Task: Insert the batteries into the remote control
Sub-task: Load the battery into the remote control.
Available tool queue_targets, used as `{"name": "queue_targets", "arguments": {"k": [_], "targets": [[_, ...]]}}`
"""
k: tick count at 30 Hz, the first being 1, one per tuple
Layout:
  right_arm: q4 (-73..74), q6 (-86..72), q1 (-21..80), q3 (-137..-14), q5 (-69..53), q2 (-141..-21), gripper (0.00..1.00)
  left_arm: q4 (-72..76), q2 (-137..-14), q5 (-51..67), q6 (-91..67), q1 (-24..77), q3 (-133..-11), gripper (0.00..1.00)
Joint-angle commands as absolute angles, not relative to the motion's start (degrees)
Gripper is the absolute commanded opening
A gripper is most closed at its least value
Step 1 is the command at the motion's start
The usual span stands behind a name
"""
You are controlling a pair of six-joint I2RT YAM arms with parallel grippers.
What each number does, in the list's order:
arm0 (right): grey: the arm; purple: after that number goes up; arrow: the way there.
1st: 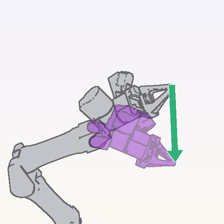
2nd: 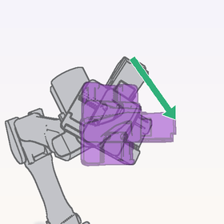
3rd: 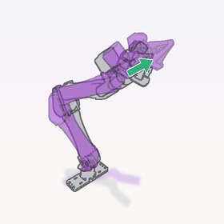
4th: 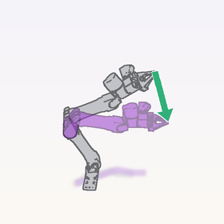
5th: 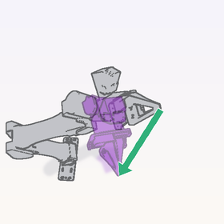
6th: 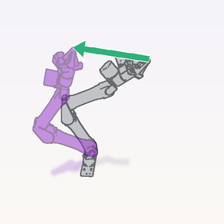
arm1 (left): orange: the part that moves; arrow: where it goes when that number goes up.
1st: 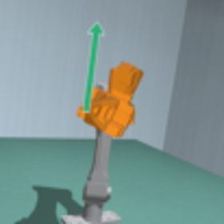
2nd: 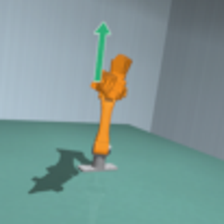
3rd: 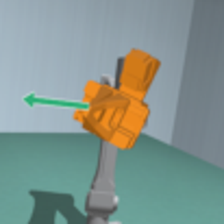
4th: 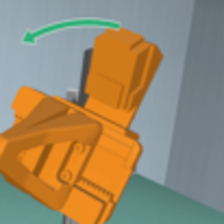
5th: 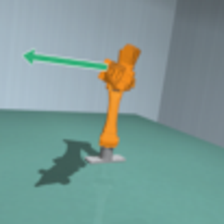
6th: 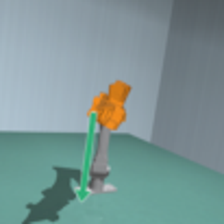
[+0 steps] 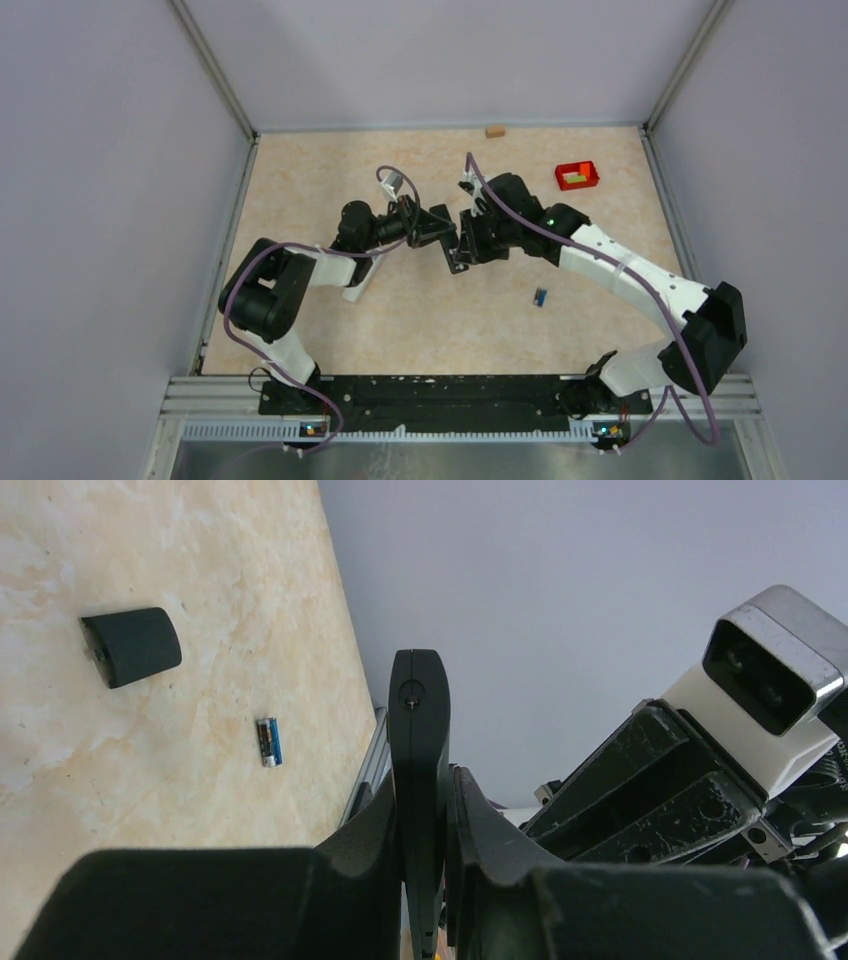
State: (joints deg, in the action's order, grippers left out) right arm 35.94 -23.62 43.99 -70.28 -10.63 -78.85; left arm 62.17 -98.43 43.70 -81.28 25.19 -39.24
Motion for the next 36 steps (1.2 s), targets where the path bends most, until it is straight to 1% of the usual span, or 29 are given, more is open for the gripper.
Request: {"name": "queue_targets", "arguments": {"k": [1,20,24,32,34,36], "targets": [[37.88,-22.79,45.04,-73.87,-8.9,-79.45,0.11,65.54,-98.61,42.76,-80.36,25.5,-41.12,0.0],[40.91,-22.96,45.79,-75.34,-6.97,-81.59,0.19,62.05,-96.78,41.67,-77.57,25.64,-41.33,0.0],[40.05,-23.15,45.71,-74.79,-6.11,-82.15,0.24,62.07,-96.58,41.96,-78.49,25.66,-41.63,0.0],[38.53,-23.97,45.75,-75.16,-3.04,-81.67,0.26,61.57,-96.33,42.21,-79.43,25.64,-41.82,0.0],[37.55,-24.95,45.75,-75.04,-2.53,-80.51,0.28,61.44,-96.28,42.19,-79.81,25.64,-41.79,0.0],[36.34,-25.85,45.72,-74.78,-2.6,-79.28,0.34,61.27,-96.31,42.19,-80.43,25.66,-41.77,0.0]]}}
